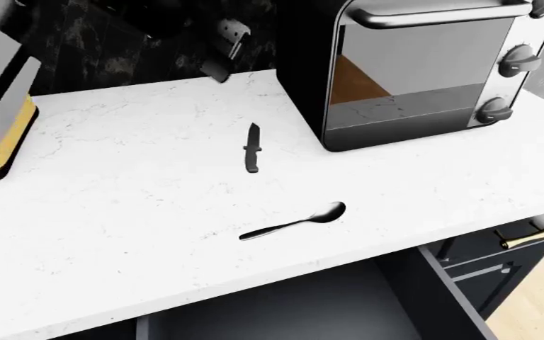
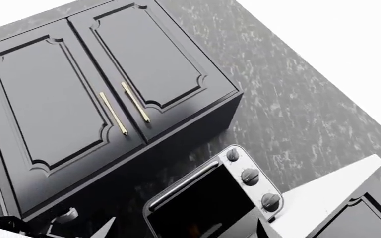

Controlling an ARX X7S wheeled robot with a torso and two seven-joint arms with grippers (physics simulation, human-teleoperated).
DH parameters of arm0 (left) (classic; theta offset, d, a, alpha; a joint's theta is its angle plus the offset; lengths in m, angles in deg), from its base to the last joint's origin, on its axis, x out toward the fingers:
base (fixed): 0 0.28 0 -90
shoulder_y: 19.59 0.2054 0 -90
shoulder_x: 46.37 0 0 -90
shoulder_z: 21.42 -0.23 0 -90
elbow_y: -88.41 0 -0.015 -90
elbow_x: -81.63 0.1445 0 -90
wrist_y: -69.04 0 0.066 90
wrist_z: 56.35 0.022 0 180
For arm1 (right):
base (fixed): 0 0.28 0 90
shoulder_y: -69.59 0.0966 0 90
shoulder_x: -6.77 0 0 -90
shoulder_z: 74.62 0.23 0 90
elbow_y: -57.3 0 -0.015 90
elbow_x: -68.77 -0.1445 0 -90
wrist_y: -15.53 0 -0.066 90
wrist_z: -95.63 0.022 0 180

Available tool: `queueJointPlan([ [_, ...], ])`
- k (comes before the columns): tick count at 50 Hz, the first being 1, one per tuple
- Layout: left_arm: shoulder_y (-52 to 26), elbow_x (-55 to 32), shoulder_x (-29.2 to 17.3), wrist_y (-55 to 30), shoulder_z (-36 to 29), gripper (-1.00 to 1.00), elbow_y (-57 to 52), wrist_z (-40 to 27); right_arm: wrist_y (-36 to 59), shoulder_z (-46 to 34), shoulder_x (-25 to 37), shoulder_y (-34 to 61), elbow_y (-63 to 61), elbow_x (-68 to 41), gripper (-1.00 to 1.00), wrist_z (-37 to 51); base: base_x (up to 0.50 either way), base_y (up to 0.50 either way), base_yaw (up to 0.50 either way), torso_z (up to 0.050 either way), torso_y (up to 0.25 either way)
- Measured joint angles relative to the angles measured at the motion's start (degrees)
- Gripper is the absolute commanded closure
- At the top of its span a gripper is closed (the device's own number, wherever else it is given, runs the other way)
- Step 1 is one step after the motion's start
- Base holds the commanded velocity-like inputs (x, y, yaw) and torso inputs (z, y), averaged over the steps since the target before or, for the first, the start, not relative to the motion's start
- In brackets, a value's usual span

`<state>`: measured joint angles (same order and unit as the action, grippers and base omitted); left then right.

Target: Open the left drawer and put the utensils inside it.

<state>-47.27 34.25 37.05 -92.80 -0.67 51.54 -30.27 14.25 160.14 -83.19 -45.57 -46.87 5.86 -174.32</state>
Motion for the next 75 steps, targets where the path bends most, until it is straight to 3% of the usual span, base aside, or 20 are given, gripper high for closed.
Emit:
queueJointPlan([
  [9, 2.1, -5.9, -5.9, -4.7, 0.4, -1.00, -16.1, 2.3, 0.8, 0.1, 0.0, 0.9, -1.8, 0.9, -1.00, 0.0, 0.00, 0.00, 0.00, 0.000, 0.000],
  [20, 3.9, -9.0, -8.3, -5.7, 1.0, -1.00, -23.0, 3.6, 1.1, -0.1, 0.0, 1.7, -3.1, 1.7, -1.00, 0.0, 0.00, 0.00, 0.00, 0.000, 0.000],
  [55, 12.7, -11.1, -4.3, 0.1, 1.4, -1.00, -26.8, 3.0, 1.3, -2.8, 0.0, 3.1, -6.1, 3.3, -1.00, 0.0, 0.00, 0.00, 0.00, 0.000, 0.000],
  [75, 14.2, -12.3, -4.6, 0.9, -0.4, -1.00, -27.4, 8.1, 1.3, -3.6, 0.0, 4.2, -7.6, 4.9, -1.00, 0.0, 0.00, 0.00, 0.00, 0.000, 0.000],
])
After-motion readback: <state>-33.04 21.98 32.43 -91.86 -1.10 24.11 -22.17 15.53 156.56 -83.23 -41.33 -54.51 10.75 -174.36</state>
